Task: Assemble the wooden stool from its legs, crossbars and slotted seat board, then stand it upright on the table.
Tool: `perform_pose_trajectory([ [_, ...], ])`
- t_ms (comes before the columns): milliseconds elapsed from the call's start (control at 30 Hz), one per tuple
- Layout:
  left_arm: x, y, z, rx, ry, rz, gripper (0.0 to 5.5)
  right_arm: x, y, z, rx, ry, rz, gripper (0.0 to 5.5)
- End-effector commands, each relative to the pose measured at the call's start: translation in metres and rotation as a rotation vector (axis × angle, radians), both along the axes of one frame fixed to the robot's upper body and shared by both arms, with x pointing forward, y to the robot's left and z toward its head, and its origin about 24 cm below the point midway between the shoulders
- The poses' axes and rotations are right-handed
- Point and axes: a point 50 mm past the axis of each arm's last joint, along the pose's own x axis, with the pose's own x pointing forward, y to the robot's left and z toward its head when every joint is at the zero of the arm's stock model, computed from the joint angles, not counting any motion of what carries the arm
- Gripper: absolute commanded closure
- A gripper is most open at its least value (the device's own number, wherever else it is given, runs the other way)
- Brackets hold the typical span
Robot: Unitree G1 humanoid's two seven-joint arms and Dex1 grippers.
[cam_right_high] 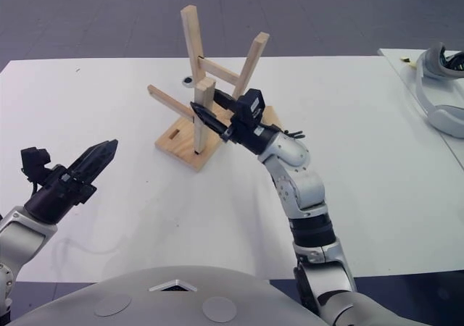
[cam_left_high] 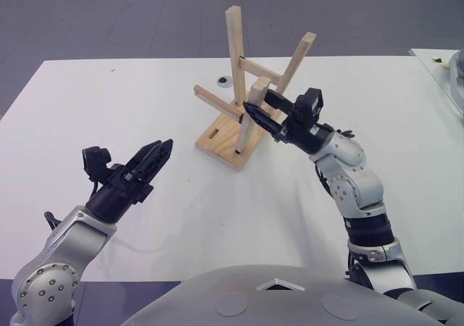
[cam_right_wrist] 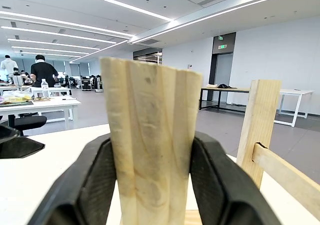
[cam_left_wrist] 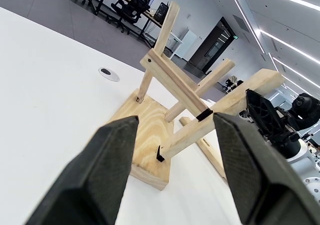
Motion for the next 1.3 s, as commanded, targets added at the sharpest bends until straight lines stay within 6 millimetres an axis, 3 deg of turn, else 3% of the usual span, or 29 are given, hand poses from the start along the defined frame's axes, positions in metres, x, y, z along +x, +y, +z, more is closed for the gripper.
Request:
perform_pose_trajectory([
  [33, -0.001, -0.004, 0.001, -0.002, 0.008, 0.005, 2.75, -0.002, -0.013, -0.035, -0.162, 0.216, 0.051, 3.43],
  [267, -0.003, -0.012, -0.006, -0.030, 0.020, 0.025, 2.75, 0.003, -0.013, -0.046, -0.333, 0.497, 0.199, 3.43],
  [400, -0.004, -0.015, -0.011, -0.049, 0.018, 0.044, 2.75, 0.009, -0.022, -0.056, -0.450, 0.699, 0.210, 3.43],
  [667, -0.003, -0.022, -0.014, -0.068, 0.005, 0.069, 2.75, -0.014, -0.032, -0.076, -0.627, 0.722, 0.250, 3.43],
  [933, 0.003, -0.024, -0.014, -0.073, -0.012, 0.077, 2.75, -0.020, -0.030, -0.077, -0.806, 0.636, 0.303, 3.43],
  [1200, 0.005, -0.025, -0.016, -0.087, -0.016, 0.089, 2.75, -0.010, -0.029, -0.077, -0.606, 0.969, 0.298, 3.43],
  [1300, 0.006, -0.026, -0.015, -0.088, -0.021, 0.085, 2.75, -0.010, -0.029, -0.078, -0.591, 1.010, 0.325, 3.43],
])
